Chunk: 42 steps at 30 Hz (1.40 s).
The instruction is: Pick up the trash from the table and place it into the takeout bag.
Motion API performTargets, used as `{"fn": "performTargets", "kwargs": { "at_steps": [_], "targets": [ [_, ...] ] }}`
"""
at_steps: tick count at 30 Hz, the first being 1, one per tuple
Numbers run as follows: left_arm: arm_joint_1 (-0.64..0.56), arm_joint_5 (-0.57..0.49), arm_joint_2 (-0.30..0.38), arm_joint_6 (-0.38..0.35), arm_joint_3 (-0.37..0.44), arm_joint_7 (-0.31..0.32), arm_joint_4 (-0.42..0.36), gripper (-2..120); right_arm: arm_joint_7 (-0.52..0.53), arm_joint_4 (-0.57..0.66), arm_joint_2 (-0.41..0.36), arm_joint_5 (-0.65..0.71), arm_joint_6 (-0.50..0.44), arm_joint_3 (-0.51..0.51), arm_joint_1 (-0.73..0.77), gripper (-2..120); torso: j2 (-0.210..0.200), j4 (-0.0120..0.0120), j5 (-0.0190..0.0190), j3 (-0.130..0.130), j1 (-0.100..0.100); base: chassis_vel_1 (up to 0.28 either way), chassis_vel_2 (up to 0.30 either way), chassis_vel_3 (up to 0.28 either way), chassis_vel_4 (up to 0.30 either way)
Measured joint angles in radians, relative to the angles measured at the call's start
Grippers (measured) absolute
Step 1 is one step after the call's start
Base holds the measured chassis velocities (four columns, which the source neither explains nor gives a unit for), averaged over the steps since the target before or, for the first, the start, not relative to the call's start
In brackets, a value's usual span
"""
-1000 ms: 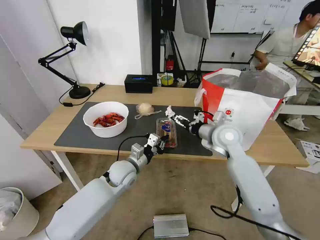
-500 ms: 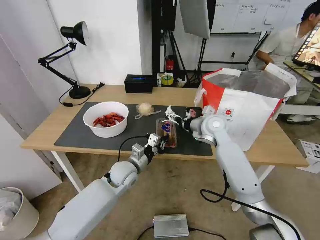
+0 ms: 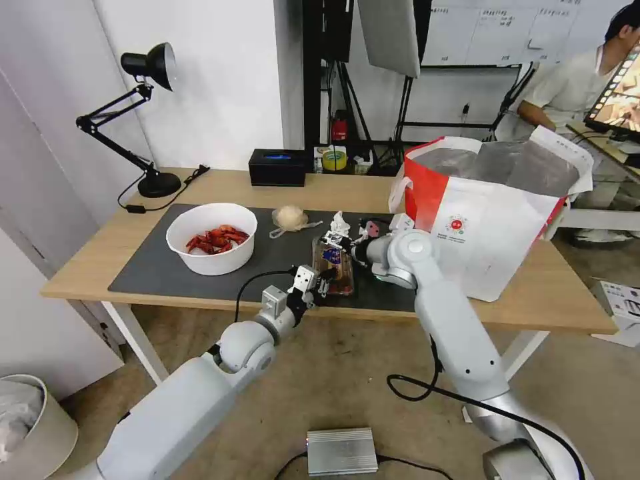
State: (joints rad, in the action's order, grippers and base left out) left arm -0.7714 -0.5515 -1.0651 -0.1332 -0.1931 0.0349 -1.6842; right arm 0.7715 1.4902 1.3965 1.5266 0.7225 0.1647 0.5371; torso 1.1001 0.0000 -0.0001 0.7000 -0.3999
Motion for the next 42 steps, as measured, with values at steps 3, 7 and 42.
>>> {"fn": "performTargets", "kwargs": {
  "at_steps": [3, 7, 42],
  "targets": [
    [-0.001, 0.000, 0.001, 0.001, 0.001, 0.000, -0.001, 0, 0.000, -0.001, 0.003, -0.001, 0.000, -0.001, 0.000, 100, 0.000, -0.0002, 0.0000, 0.000, 0.000, 0.000, 0.000, 0.000, 0.000],
    [-0.001, 0.000, 0.002, 0.001, 0.001, -0.001, -0.004, 0, 0.002, -0.003, 0.012, -0.001, -0.001, -0.003, 0.000, 100, 0.000, -0.0001, 0.0000, 0.000, 0.000, 0.000, 0.000, 0.000, 0.000],
    [-0.008, -0.001, 0.018, 0.018, 0.003, -0.001, -0.020, 0, 0.020, -0.009, 0.012, -0.002, -0.003, -0.006, 0.014, 41, 0.000, 0.0001, 0.0001, 0.000, 0.000, 0.000, 0.000, 0.000, 0.000]
  ]
}}
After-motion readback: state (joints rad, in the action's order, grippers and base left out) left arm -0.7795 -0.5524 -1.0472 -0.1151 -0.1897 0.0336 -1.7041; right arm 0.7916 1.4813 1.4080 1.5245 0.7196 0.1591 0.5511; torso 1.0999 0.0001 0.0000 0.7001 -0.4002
